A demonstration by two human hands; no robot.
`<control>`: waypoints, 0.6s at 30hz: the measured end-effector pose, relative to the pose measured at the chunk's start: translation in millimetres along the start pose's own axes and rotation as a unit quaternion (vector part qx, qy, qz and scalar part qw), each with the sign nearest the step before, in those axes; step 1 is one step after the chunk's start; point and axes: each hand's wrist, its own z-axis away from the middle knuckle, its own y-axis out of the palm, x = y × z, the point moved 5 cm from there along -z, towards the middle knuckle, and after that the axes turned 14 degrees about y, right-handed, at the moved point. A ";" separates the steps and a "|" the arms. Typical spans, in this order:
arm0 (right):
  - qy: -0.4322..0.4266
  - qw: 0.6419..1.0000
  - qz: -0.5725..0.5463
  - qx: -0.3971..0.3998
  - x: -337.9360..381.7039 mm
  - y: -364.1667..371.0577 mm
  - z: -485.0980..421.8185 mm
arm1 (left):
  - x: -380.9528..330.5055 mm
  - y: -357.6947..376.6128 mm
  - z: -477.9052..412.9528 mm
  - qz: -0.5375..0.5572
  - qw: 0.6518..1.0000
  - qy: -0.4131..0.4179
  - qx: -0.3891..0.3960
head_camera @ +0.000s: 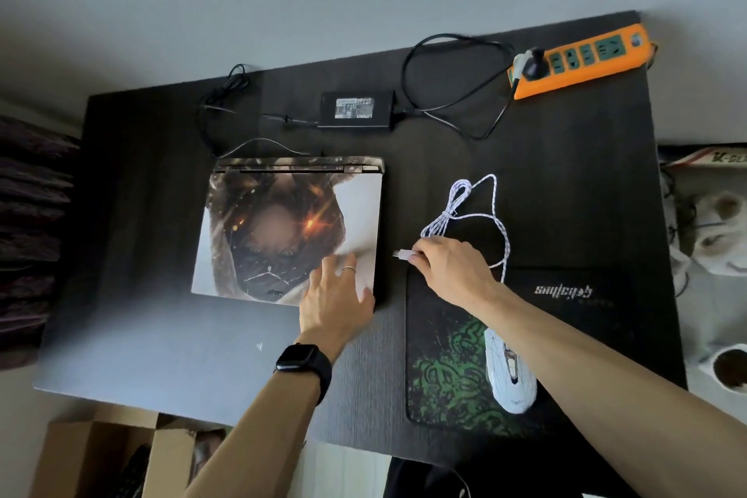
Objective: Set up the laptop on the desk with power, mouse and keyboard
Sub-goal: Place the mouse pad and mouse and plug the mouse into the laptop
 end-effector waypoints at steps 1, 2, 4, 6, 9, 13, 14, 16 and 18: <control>-0.002 1.000 0.016 -0.023 1.6 0.8 0.5 | 1.9 -3.5 -4.1 -0.008 1.000 -0.002 -0.013; -0.003 0.999 0.026 -0.046 2.9 2.0 0.9 | 3.4 -7.4 -10.0 -0.016 1.000 -0.003 -0.027; -0.007 0.996 0.037 -0.075 7.5 4.6 2.2 | 4.9 -15.3 -22.2 -0.028 0.998 -0.010 -0.055; 0.003 0.995 0.039 -0.091 7.9 8.2 1.4 | 1.8 -19.5 -36.6 -0.038 0.997 -0.014 -0.067; 0.021 0.994 0.018 -0.102 3.9 12.5 -1.1 | -8.0 -18.4 -59.7 -0.038 0.997 -0.029 -0.053; 0.033 0.993 0.007 -0.109 0.1 13.8 -2.1 | -14.2 -18.1 -72.1 -0.046 0.994 -0.043 -0.085; 0.035 0.993 0.002 -0.116 -1.4 13.8 -2.9 | -14.2 -15.8 -71.8 -0.051 0.994 -0.039 -0.092; 0.032 0.992 -0.018 -0.118 -2.4 15.2 -4.8 | -12.4 -9.8 -66.2 -0.068 0.992 -0.019 -0.107; 0.019 0.992 -0.025 -0.122 0.2 18.2 -6.1 | -7.2 -3.7 -62.5 -0.092 0.990 0.013 -0.110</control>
